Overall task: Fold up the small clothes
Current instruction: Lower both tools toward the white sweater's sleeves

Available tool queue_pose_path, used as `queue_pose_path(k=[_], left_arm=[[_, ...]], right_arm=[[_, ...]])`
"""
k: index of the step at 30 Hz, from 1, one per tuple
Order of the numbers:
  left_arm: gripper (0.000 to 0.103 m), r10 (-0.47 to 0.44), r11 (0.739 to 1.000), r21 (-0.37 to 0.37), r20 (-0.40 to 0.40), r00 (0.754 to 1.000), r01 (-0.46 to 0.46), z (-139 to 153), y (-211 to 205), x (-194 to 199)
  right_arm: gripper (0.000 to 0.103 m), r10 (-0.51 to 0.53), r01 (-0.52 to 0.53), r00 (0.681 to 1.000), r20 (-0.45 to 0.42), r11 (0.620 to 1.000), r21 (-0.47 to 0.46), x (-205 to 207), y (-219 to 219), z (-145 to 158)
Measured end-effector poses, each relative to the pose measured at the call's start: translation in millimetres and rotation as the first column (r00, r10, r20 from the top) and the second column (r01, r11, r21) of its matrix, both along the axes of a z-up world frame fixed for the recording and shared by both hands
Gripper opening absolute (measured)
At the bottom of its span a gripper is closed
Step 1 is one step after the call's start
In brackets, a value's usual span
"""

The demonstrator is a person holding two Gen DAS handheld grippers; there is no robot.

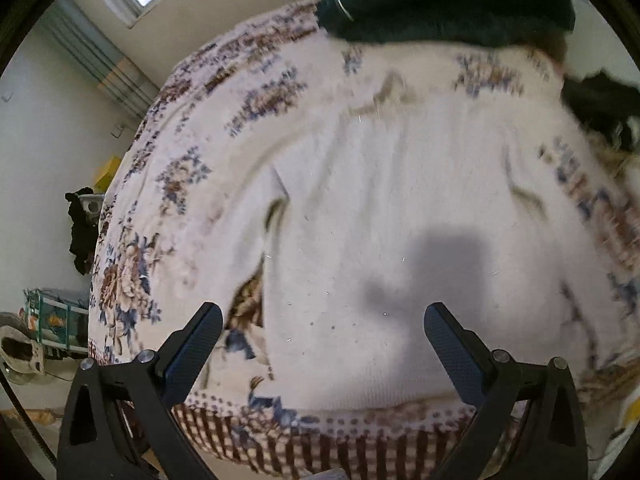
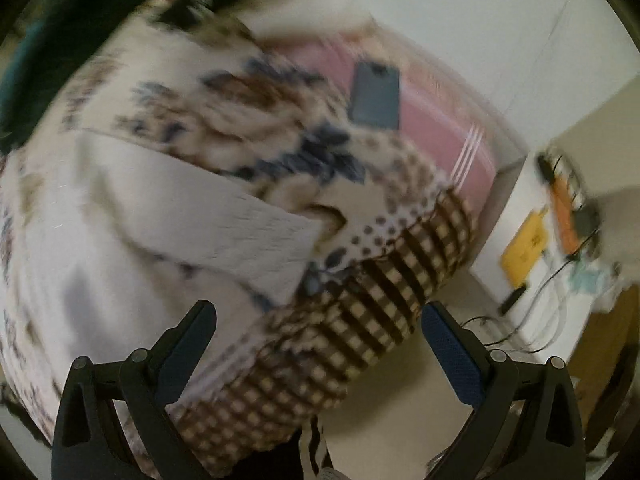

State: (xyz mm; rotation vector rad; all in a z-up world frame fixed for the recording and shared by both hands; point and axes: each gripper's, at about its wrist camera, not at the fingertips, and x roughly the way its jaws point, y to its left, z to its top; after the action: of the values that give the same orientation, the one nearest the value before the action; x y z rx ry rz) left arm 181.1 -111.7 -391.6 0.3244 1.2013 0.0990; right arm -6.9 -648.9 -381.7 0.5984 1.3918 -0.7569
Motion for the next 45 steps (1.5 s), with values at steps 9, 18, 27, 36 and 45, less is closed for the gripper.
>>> queue_pose_path(k=[9,18,27,36,45], left_arm=[[0.103,0.054,0.998,0.040,-0.121,0.991,-0.049,-123.7,-15.9,27.9],[0.103,-0.029,0.999,0.018,-0.123,0.992,0.032,-136.2,-45.9,35.2],[0.103,-0.051,0.999,-0.003,-0.156,0.987,0.051,-148.7,-70.8,43.6],[0.103,-0.029,1.000,0.000,-0.198,0.980,0.030,-169.7,-71.9,50.2],[0.103,0.054,0.998,-0.006,-0.198,0.979,-0.057,-169.6,-43.1,54.4]], right_arm=[[0.071,-0.285,0.242,0.952,0.113,0.924,0.296,-0.2,-44.8,-153.2],[0.008,-0.296,0.278,0.935,0.194,0.954,0.113,-1.7,-75.6,-107.5],[0.038,-0.238,0.232,0.967,0.093,0.970,0.069,39.5,-159.9,-113.5],[0.063,-0.530,0.475,0.829,0.176,0.835,0.278,-25.4,-171.9,-147.9],[0.010,-0.576,0.489,0.762,0.295,0.811,0.320,12.6,-146.3,-155.9]])
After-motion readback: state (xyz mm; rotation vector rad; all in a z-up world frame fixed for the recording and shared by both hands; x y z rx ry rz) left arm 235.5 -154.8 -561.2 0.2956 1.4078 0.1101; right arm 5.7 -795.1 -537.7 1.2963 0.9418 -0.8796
